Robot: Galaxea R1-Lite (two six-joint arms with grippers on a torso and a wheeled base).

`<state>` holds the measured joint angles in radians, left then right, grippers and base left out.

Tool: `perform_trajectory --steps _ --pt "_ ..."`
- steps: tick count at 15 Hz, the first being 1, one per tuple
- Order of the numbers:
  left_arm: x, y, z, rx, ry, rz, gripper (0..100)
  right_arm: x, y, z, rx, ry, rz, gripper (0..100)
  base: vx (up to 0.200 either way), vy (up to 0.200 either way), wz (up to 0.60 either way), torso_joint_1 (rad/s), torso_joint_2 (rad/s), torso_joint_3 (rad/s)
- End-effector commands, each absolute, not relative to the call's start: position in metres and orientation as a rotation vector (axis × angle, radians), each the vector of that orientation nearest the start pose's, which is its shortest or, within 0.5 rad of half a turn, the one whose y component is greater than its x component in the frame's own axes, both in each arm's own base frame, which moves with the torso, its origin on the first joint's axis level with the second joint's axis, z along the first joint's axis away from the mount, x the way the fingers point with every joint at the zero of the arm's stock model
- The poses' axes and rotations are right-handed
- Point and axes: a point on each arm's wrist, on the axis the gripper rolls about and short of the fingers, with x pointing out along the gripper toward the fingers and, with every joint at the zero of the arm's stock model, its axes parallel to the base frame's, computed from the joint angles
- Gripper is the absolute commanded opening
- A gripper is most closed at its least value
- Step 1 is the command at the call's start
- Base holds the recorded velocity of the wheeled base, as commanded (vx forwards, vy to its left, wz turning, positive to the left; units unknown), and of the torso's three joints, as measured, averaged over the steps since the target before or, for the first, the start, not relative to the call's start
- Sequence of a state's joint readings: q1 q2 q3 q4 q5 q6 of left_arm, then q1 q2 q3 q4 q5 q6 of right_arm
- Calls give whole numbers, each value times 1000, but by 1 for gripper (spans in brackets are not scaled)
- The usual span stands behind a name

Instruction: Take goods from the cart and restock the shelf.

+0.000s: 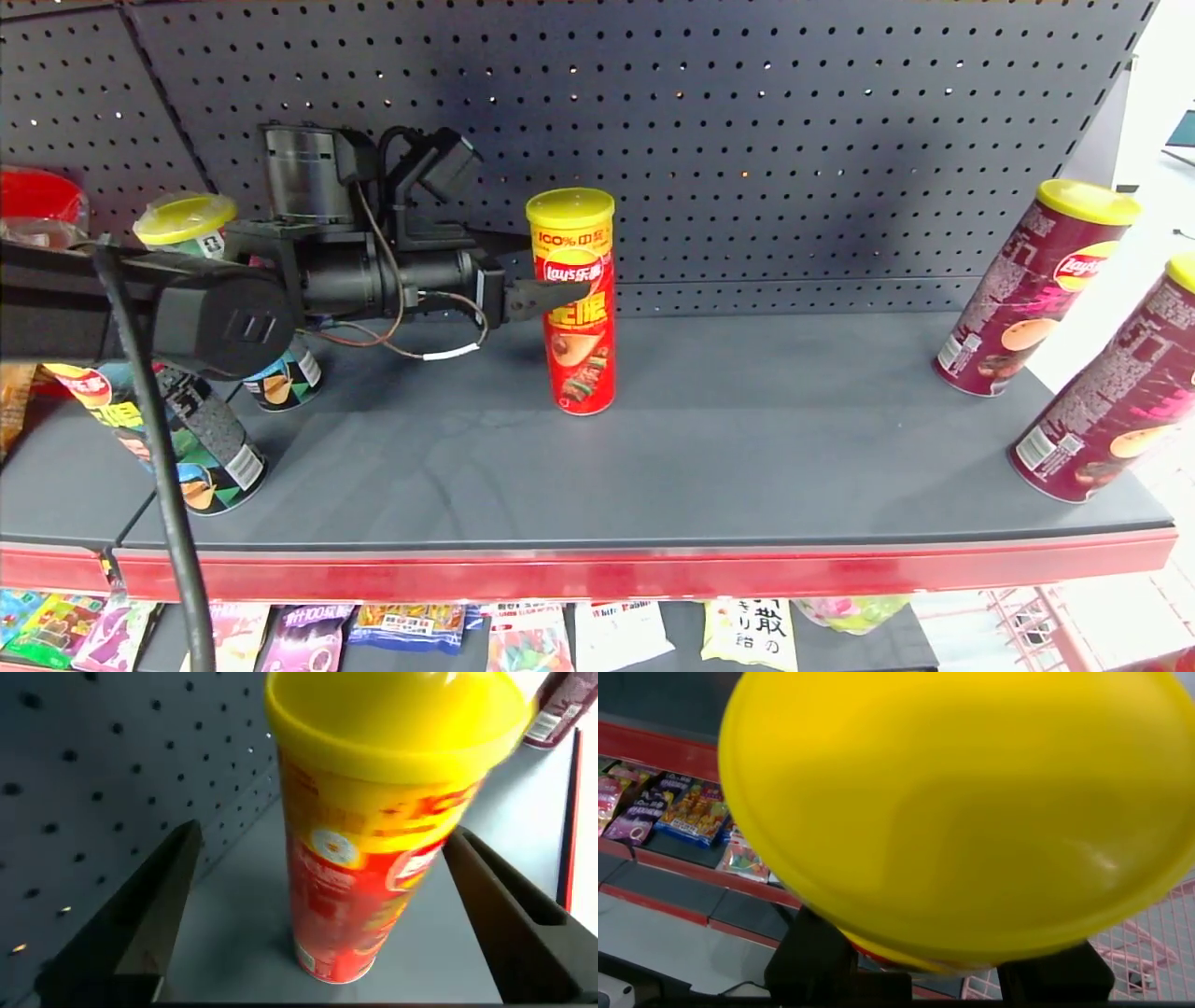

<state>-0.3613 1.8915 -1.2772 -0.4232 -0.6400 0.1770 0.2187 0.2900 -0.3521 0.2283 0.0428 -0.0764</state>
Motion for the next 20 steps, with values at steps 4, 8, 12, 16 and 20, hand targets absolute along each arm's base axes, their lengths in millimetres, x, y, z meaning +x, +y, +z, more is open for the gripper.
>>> perform_trajectory --steps 4,8,12,16,20 --pt "348 -156 221 127 124 -1066 100 -16 -2 153 -92 169 270 0 0 0 0 0 0 0" --pt "343 -165 222 126 121 -1091 100 -16 -3 153 -92 169 270 0 0 0 0 0 0 0" --pt "348 -170 217 125 133 -1090 100 -15 -2 149 -93 180 270 0 0 0 0 0 0 0" --pt "354 -174 212 124 136 -1104 0 -14 -2 146 -93 189 271 0 0 0 0 0 0 0" --pt "341 -182 216 122 132 -1156 0 -14 -2 146 -94 194 271 0 0 0 0 0 0 0"
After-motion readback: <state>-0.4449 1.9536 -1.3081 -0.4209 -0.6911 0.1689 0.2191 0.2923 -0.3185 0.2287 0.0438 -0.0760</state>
